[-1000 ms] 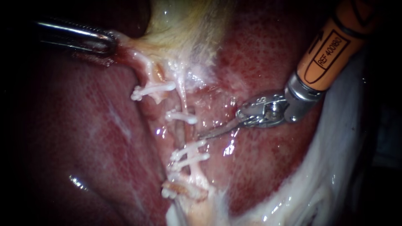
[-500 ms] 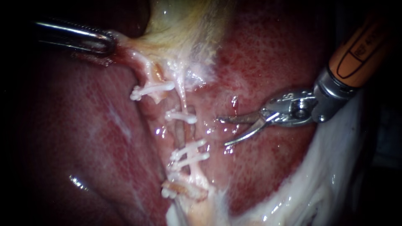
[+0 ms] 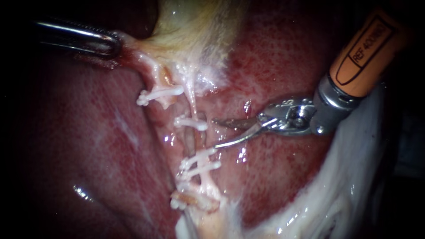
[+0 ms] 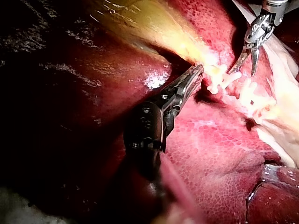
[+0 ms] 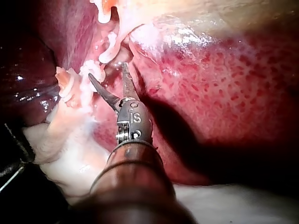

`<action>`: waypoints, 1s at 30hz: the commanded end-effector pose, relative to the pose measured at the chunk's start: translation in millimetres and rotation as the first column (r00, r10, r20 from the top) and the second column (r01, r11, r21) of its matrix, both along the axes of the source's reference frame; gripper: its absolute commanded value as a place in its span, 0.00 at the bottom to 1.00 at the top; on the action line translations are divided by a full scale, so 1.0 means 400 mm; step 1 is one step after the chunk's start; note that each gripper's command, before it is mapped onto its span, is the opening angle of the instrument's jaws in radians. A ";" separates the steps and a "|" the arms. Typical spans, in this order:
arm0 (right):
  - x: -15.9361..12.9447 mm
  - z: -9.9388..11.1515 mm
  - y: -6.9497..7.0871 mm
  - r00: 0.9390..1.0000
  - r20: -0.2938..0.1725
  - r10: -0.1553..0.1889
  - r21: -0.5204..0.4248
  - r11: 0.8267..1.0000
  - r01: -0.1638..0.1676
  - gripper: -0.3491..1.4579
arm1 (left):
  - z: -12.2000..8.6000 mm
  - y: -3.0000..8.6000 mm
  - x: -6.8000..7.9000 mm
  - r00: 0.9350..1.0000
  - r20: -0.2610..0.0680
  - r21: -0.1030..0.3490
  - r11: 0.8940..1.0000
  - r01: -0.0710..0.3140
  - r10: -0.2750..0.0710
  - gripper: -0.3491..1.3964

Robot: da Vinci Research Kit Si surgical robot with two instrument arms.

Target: Go to the cutting position right tube

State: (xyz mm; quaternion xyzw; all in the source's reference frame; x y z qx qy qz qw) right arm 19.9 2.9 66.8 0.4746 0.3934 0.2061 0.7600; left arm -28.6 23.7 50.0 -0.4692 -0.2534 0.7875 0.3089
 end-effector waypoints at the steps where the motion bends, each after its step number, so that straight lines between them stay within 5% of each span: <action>1: 0.0007 0.0002 -0.0003 1.000 0.004 -0.006 0.009 1.000 0.006 0.98 | 0.0000 0.0001 0.0002 1.000 -0.001 -0.001 1.000 0.002 -0.002 0.00; 13: 0.0074 0.0023 -0.0048 0.997 -0.010 -0.074 0.057 0.996 0.074 0.98 | 0.0002 0.0002 0.0007 1.000 -0.002 -0.002 1.000 0.004 -0.004 0.00; 22: 0.0120 0.0019 -0.0047 0.992 -0.120 -0.037 0.118 0.992 0.051 0.97 | 0.0003 0.0003 0.0007 1.000 -0.002 -0.002 1.000 0.004 -0.004 0.00; 30: 0.0167 0.0018 -0.0044 0.975 -0.221 -0.001 0.169 0.985 0.039 0.97 | 0.0003 0.0003 0.0006 1.000 -0.003 -0.002 1.000 0.004 -0.004 0.00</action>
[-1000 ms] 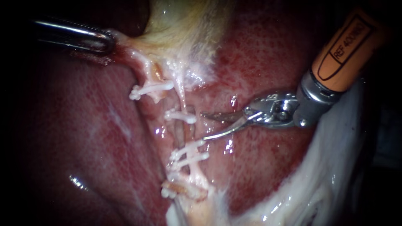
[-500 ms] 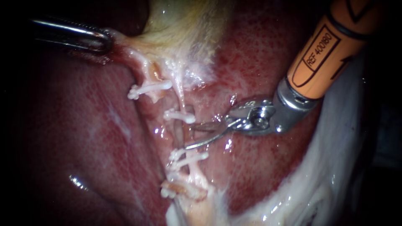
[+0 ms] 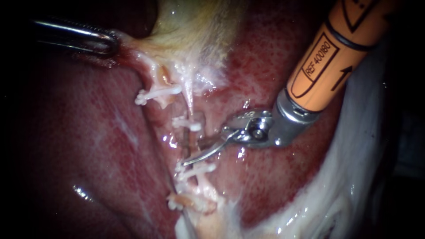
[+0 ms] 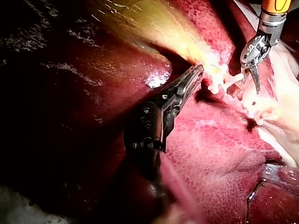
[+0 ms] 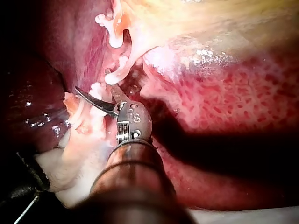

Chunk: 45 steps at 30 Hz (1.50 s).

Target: Go to the cutting position right tube

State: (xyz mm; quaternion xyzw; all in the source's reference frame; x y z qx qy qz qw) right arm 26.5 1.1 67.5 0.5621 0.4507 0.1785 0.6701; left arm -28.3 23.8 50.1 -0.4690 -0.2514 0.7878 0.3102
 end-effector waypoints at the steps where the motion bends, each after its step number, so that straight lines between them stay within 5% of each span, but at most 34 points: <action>1: 0.0005 0.0000 0.0001 1.000 -0.009 0.004 0.003 1.000 -0.004 0.96 | 0.0001 0.0000 -0.0001 1.000 0.000 0.000 1.000 0.000 0.000 0.00; 15: 0.0085 -0.0010 -0.0002 0.995 -0.065 0.075 0.039 0.997 -0.073 0.95 | 0.0005 0.0003 -0.0002 1.000 0.000 0.000 1.000 0.000 0.000 0.00; 23: 0.0090 -0.0024 -0.0003 0.995 -0.061 0.078 0.045 0.996 -0.075 0.94 | 0.0006 0.0003 -0.0002 1.000 0.000 0.000 1.000 0.000 0.000 0.00; 34: 0.0088 -0.0120 0.0006 0.995 -0.068 0.075 0.062 0.996 -0.070 0.94 | 0.0007 0.0003 0.0001 1.000 -0.002 -0.001 1.000 0.002 -0.002 0.00; 45: 0.0087 -0.0119 0.0003 0.995 -0.070 0.075 0.063 0.996 -0.071 0.94 | 0.0014 0.0007 0.0002 1.000 -0.002 -0.001 1.000 0.002 -0.002 0.00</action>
